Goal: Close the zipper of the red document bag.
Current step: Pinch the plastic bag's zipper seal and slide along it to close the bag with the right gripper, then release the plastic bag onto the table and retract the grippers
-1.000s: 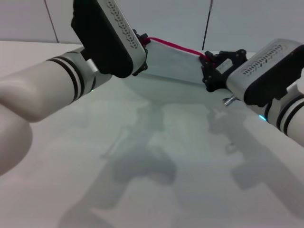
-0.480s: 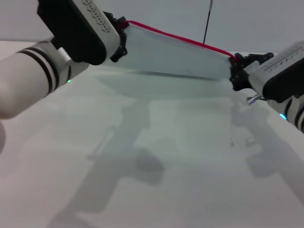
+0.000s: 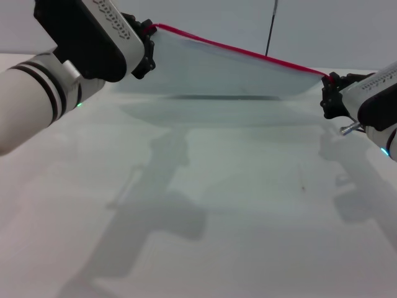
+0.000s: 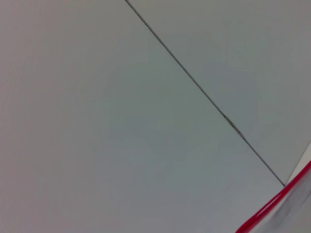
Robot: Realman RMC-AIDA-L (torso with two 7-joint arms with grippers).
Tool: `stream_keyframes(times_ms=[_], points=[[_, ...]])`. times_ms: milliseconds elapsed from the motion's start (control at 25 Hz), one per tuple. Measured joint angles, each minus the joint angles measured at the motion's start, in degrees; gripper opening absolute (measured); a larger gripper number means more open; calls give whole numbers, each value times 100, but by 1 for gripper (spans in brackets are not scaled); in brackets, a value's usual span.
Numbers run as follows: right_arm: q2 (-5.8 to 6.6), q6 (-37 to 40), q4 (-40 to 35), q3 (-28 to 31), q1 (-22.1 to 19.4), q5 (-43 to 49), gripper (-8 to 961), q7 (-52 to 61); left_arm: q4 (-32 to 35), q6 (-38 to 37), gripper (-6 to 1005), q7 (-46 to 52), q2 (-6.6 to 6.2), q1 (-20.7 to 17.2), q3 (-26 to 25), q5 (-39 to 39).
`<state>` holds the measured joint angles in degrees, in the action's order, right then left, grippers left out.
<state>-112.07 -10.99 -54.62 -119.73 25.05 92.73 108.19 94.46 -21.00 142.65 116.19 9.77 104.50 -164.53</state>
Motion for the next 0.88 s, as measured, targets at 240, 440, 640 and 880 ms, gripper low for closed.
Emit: stream_keyframes(times_ms=[240, 440, 640, 880], points=[[-39, -9, 23, 69, 6, 18, 82, -10, -43, -3, 27, -110, -1, 4, 3, 0], [-210, -9, 69, 343, -27, 18, 128, -70, -245, -4, 27, -143, -4, 112, 4, 10], [-355, 25, 94, 619, -59, 25, 204, -215, -347, -16, 27, -96, -13, 318, -8, 73], [-368, -31, 35, 662, -73, 0, 315, -193, -366, 233, 147, 178, -2, 387, -58, 235]])
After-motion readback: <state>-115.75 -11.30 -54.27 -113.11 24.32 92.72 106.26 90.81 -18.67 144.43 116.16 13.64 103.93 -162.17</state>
